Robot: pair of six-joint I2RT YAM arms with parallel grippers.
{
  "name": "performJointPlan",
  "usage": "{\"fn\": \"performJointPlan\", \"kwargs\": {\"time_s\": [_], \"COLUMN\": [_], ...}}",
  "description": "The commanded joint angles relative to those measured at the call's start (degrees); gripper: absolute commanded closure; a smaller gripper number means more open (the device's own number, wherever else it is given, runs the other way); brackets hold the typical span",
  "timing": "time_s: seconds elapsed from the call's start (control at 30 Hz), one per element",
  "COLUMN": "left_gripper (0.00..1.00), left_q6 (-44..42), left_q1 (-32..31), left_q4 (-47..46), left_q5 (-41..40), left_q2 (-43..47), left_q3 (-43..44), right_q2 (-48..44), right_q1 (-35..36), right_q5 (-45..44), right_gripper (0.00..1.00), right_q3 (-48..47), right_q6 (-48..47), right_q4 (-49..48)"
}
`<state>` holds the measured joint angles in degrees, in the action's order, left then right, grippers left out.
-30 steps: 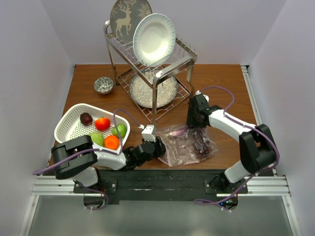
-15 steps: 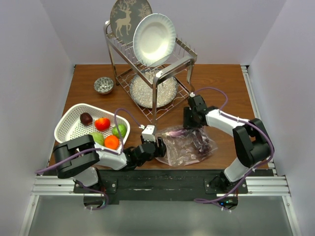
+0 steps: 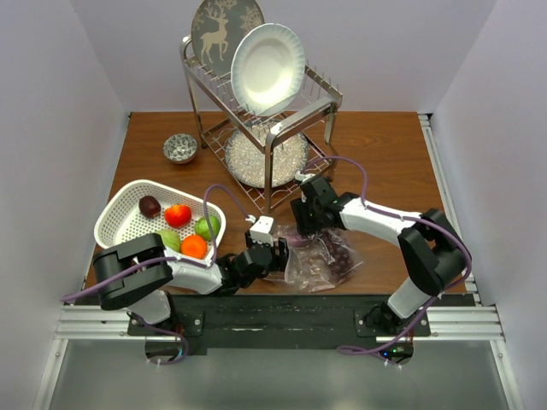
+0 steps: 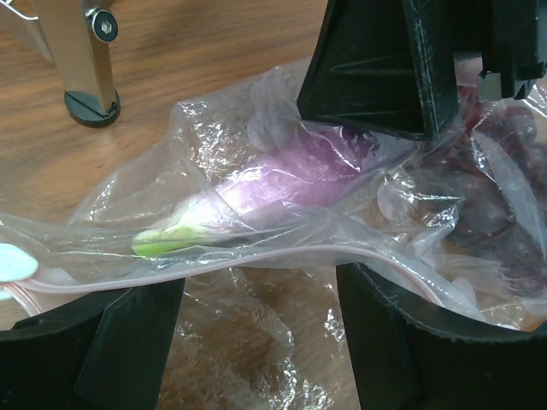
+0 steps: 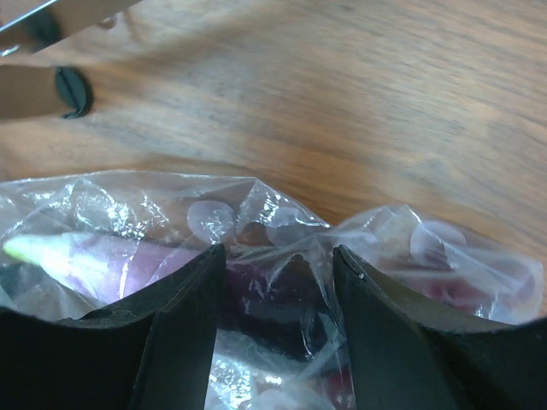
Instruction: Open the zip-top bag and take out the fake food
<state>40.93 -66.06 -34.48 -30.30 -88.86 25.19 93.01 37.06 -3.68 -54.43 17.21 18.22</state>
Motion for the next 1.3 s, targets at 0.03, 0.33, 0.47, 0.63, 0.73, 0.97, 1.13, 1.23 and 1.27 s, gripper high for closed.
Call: {"fn": "performJointPlan", "kwargs": {"time_s": [0.03, 0.33, 0.47, 0.63, 0.73, 0.97, 1.13, 1.23, 1.27], "left_gripper": [0.25, 0.43, 0.45, 0.32, 0.32, 0.35, 0.39, 0.40, 0.41], "left_q6": [-3.0, 3.7, 12.5, 12.7, 10.1, 4.3, 1.1, 0.2, 0.0], "left_q1": [0.0, 0.0, 0.0, 0.1, 1.0, 4.2, 5.8, 5.8, 5.8], "left_q4": [-1.3, 6.9, 19.3, 17.1, 14.0, 6.3, 2.8, 1.3, -0.1], "left_q5": [-2.9, -6.6, -11.5, -12.8, -12.3, -8.5, -5.7, -4.9, -4.6], "left_q2": [0.6, 4.6, 8.3, 11.4, 10.9, 8.3, 6.4, 4.9, 4.6], "left_q3": [1.6, 0.9, 0.3, -2.1, -1.5, -0.5, -0.2, 0.1, 0.0], "right_q2": [-0.4, -0.1, -0.8, -1.3, -2.3, -1.9, -0.7, -0.2, -0.1], "right_q1": [0.3, 0.3, 0.3, 0.2, 0.4, 0.6, 1.0, 1.3, 1.3], "right_q5": [1.7, -2.6, -1.9, -1.4, -0.7, 1.3, 1.1, 1.2, 1.2], "right_gripper": [0.43, 0.46, 0.47, 0.47, 0.47, 0.49, 0.49, 0.49, 0.49], "right_q3": [-1.1, -1.5, -0.1, 0.3, 0.9, 1.1, 0.5, 0.3, 0.3], "right_q6": [-2.3, -2.5, -2.0, -2.6, -3.1, -3.9, -4.4, -4.6, -4.5], "right_q4": [-0.8, 0.5, -1.0, -1.5, -2.1, -3.0, -3.1, -3.2, -3.2]}}
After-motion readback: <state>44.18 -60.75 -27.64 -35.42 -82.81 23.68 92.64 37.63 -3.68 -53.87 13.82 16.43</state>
